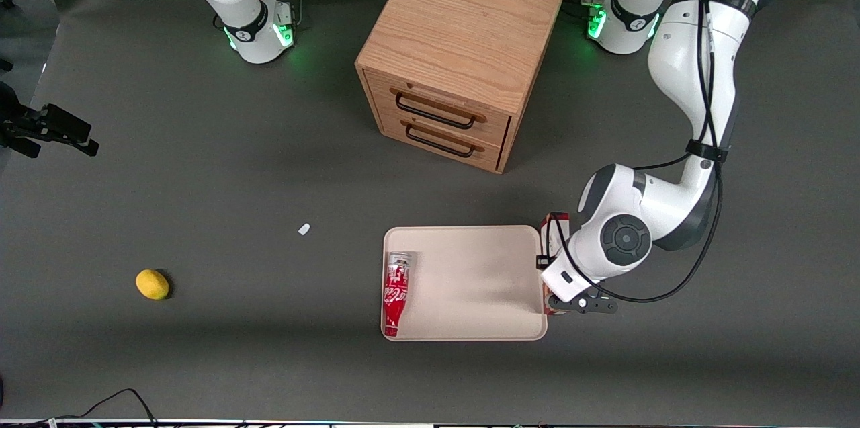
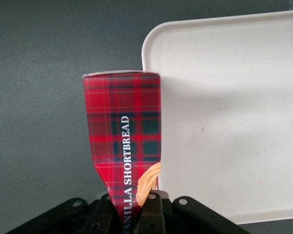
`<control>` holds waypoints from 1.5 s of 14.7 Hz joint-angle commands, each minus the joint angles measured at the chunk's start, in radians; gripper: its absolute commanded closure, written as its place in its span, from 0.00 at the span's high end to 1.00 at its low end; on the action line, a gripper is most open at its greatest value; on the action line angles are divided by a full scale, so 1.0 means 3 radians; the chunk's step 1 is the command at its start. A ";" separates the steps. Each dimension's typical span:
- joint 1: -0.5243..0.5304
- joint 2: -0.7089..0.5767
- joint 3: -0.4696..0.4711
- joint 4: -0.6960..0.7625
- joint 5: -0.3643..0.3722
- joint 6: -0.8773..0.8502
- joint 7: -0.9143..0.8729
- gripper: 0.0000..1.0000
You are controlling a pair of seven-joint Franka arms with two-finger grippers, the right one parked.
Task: Place red cookie box on tray
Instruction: 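Carry the held box over to the cream tray, then lower the box onto the tray beside the red can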
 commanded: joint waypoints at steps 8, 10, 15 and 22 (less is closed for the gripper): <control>-0.0197 0.0173 0.0024 0.0097 -0.0021 0.0297 -0.0377 0.00; -0.0213 0.0183 0.0024 0.0097 -0.0021 0.0322 -0.0393 0.00; -0.0228 0.0224 0.0024 0.0097 -0.0021 0.0394 -0.0393 0.00; -0.0223 0.0204 0.0024 0.0067 0.0010 0.0475 -0.0393 1.00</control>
